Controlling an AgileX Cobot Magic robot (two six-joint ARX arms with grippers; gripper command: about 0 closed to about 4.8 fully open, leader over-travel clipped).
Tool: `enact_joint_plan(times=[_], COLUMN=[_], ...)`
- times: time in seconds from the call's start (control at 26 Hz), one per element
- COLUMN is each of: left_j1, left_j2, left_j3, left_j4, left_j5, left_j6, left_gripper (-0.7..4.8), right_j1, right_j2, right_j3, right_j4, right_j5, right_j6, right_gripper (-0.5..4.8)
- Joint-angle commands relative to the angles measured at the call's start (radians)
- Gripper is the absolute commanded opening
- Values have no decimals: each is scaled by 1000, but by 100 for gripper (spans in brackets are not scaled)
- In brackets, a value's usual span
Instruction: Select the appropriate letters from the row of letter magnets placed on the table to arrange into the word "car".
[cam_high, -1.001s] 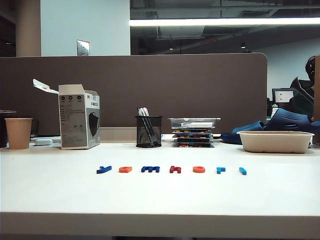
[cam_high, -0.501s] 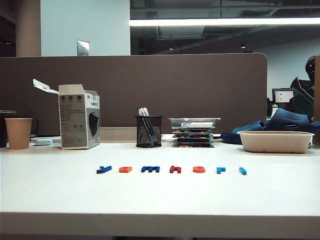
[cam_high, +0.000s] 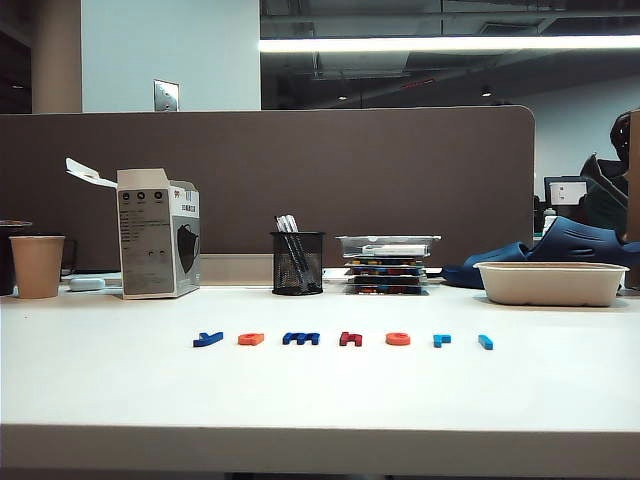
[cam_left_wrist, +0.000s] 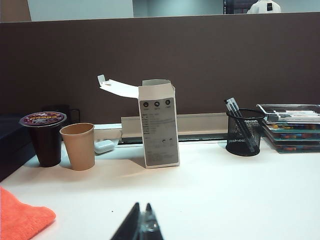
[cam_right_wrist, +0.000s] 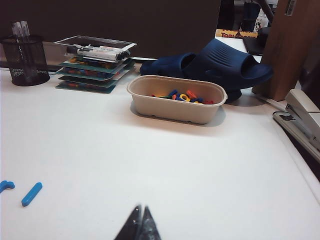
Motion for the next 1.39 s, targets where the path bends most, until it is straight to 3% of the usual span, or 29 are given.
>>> enact_joint_plan(times=[0.04,0.23,0.62,0.89,1.04,1.23,1.39], left_j1=[2,2,1,2,2,2,1], left_j2=[1,1,2,23,148,396,638], left_j3=[4,49,331,520,682,964,1262], left_j4=[13,-17,-375,-539,-600,-698,-919], left_j5=[3,45,265,418,489,496,523], left_j6=[-3,-3,-16,-172,-237,-274,-315], left_gripper=[-5,-5,-5,-5,-5,-5,-5], right_j1=[1,1,1,1,1,1,1], right_j2=[-8,-8,-8,-8,-8,-8,-8], right_j3=[-5,-5,-5,-5,-5,-5,-5], right_j4=[13,13,13,13,13,12,11], right_j5=[1,1,1,1,1,2,2], right_j6=[-3,-3,-3,-2,-2,-3,-3], right_gripper=[-5,-5,-5,-5,-5,-5,-5])
